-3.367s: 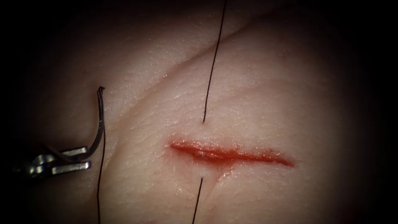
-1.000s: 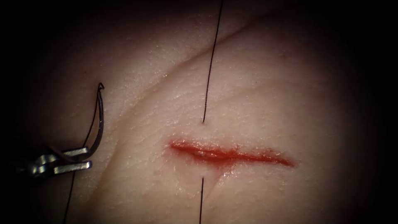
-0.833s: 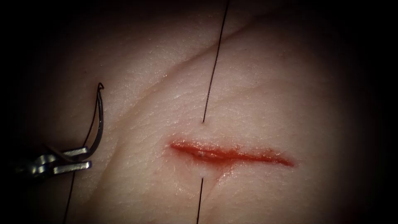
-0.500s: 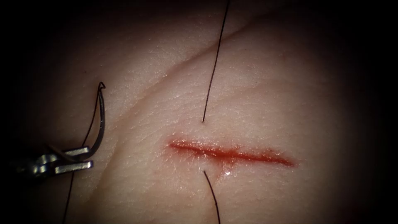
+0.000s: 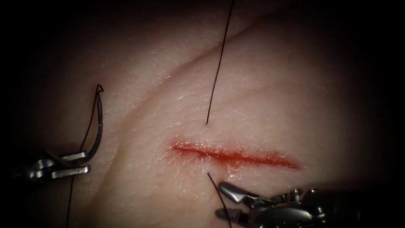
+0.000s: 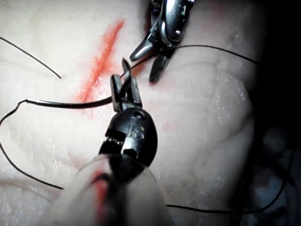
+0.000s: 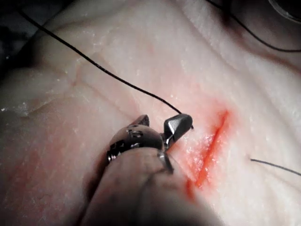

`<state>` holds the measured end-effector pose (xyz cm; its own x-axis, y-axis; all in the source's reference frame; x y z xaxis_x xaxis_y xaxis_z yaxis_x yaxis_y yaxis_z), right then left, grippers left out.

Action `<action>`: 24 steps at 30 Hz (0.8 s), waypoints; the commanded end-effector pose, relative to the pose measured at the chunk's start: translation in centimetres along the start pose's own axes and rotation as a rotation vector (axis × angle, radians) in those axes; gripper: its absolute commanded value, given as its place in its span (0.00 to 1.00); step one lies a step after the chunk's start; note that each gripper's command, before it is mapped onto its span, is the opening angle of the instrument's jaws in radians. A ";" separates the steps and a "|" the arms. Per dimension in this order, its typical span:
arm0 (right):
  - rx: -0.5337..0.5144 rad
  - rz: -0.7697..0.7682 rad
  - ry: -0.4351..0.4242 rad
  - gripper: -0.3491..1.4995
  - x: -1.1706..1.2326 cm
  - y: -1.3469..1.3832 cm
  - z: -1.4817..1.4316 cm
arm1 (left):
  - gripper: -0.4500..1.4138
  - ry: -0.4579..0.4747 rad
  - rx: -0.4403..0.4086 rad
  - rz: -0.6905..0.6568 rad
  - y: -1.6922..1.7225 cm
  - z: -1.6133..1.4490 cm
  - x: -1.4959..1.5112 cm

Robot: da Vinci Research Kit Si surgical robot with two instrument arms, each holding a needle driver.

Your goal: Wound Closure

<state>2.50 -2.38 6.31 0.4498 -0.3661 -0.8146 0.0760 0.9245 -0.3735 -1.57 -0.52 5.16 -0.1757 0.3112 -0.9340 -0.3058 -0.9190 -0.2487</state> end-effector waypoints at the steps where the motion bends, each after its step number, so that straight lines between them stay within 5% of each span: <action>1: 0.003 0.003 0.003 0.94 -0.05 -0.06 0.09 | 0.00 -0.001 0.000 -0.002 0.05 0.06 -0.06; 21: -0.005 0.028 0.038 0.85 -0.05 0.06 0.30 | 0.00 -0.001 0.000 -0.011 0.07 0.04 -0.08; 22: -0.007 0.027 0.041 0.80 -0.04 0.06 0.29 | 0.00 -0.001 0.000 -0.011 0.07 0.04 -0.08; 24: 0.001 0.023 0.047 0.51 -0.02 0.03 0.26 | 0.00 -0.001 0.000 -0.011 0.07 0.04 -0.08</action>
<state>2.69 -2.25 6.39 0.4098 -0.3487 -0.8429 0.0670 0.9330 -0.3535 -1.57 -0.55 5.18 -0.1733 0.3203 -0.9313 -0.3087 -0.9157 -0.2575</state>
